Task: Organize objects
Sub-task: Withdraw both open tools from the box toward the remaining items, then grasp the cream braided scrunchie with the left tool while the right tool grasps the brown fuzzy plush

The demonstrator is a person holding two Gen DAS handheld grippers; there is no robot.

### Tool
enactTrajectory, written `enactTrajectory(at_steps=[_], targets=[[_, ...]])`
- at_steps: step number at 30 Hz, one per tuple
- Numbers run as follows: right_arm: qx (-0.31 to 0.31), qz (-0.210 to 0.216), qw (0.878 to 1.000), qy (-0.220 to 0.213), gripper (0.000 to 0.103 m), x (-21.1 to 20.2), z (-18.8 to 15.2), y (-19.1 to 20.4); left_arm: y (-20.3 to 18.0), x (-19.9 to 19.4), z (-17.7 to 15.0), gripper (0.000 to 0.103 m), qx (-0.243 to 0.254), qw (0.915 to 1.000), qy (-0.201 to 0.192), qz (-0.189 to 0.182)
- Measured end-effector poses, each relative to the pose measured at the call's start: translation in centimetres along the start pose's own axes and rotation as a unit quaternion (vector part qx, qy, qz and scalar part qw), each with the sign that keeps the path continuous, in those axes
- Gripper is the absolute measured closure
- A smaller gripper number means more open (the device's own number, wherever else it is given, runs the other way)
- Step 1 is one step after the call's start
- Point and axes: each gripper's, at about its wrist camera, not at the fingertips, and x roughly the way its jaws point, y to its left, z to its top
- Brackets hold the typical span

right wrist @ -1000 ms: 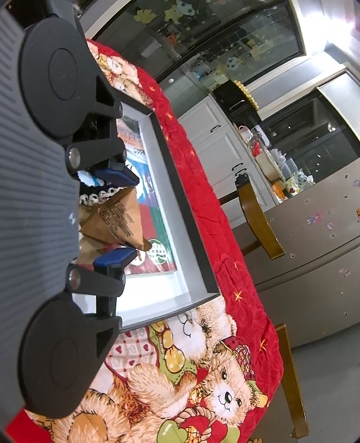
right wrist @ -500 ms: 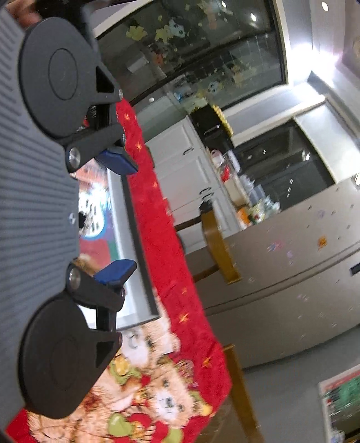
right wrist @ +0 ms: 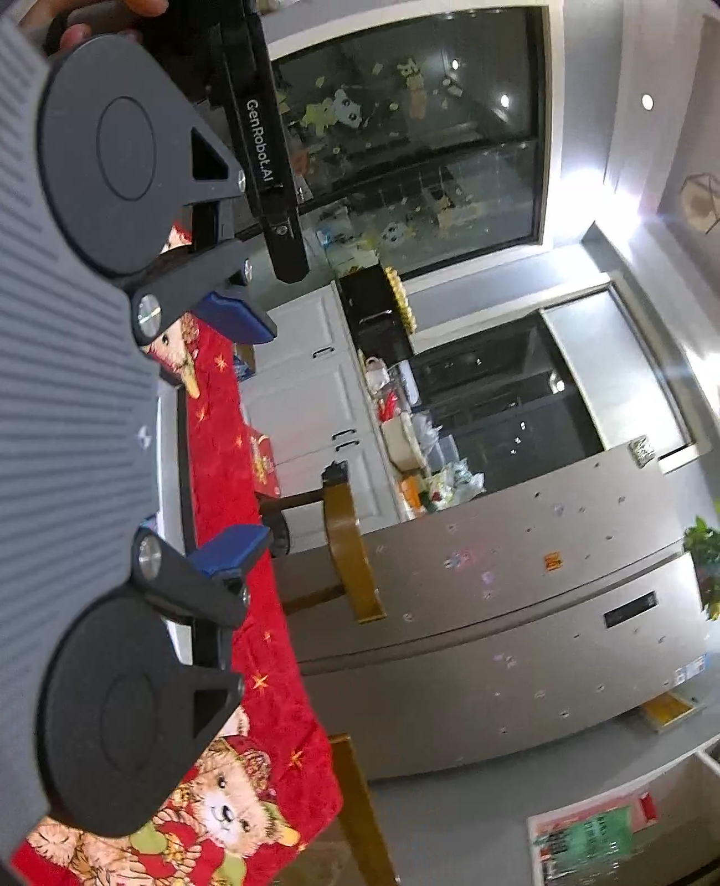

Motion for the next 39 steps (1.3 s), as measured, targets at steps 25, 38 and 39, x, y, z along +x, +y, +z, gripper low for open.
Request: enactTrajectory(at_steps=[25,38,39], targets=[[-0.005,-0.004,0.998,0.065,0.018,-0.2,-11.4,4.4,8.1,-8.7,-18.1,0.042,0.003,0.9958,0.084,-0.038],[-0.049,0.062,0.983,0.163,0.027,2.0,-15.7,5.6,6.2,-6.2,-19.2,0.055,0.062,0.9887,0.115,-0.073],[-0.047,0.064,0.983,0.166,0.027,2.0,-15.7,5.5,6.3,-5.9,-19.2,0.056,0.059,0.9883,0.12,-0.073]])
